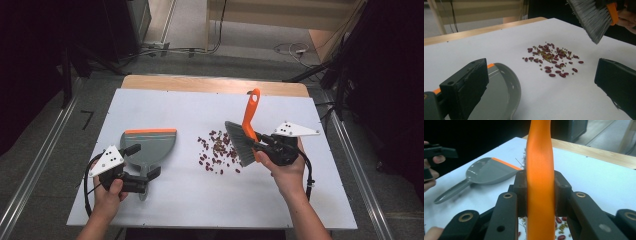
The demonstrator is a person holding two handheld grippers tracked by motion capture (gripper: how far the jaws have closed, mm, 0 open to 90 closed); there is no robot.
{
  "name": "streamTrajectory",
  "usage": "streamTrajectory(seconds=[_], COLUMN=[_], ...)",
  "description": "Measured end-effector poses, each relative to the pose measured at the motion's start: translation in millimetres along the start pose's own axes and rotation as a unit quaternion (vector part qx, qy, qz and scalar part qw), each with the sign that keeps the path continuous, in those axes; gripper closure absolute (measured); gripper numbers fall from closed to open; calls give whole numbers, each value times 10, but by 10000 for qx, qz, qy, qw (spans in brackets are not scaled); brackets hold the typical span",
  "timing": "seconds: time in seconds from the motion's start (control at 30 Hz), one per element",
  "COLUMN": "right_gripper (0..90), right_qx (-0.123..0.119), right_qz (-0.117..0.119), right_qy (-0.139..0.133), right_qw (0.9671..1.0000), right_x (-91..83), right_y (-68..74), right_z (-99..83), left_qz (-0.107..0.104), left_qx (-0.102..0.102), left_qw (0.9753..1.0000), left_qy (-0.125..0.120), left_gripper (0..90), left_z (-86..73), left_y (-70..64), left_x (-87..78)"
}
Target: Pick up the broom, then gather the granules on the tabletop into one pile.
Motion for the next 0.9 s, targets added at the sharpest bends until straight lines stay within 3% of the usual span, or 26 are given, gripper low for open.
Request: streamTrajectory(seconds=[0.3, 0.37, 0.47, 0.6, 0.9], right_gripper=[688, 688, 688, 688, 688], right_qx=[95, 255, 306, 234, -40], right_qz=[-405, -449, -585, -817, -1309], right_qy=[272, 305, 376, 643, 1217], right_qw=[9988, 9982, 9971, 9943, 9839], right_x=[-14, -5, 23, 93, 287], right_y=[-219, -261, -337, -474, -770], right_z=[-45, -61, -88, -126, -182], left_qz=[-19, 2, 67, 80, 62], left_qx=[-142, -168, -190, -246, -277], left_qw=[9998, 9998, 9997, 9995, 9995], left_qy=[-121, -116, -134, -158, -162], left_gripper=[0, 0, 0, 0, 0], left_z=[-19, -25, -26, -28, -70], left_y=[44, 56, 85, 93, 70], left_x=[-41, -46, -52, -62, -71])
Point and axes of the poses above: each handheld gripper's, and its own axes: x roughly forward along the jaws, z roughly out of its top, y roughly to its left, the point moved 10 cm from there along x, roughly forward along the jaws, and after that the axes turned 3 degrees about -x, right-handed, at the moved point
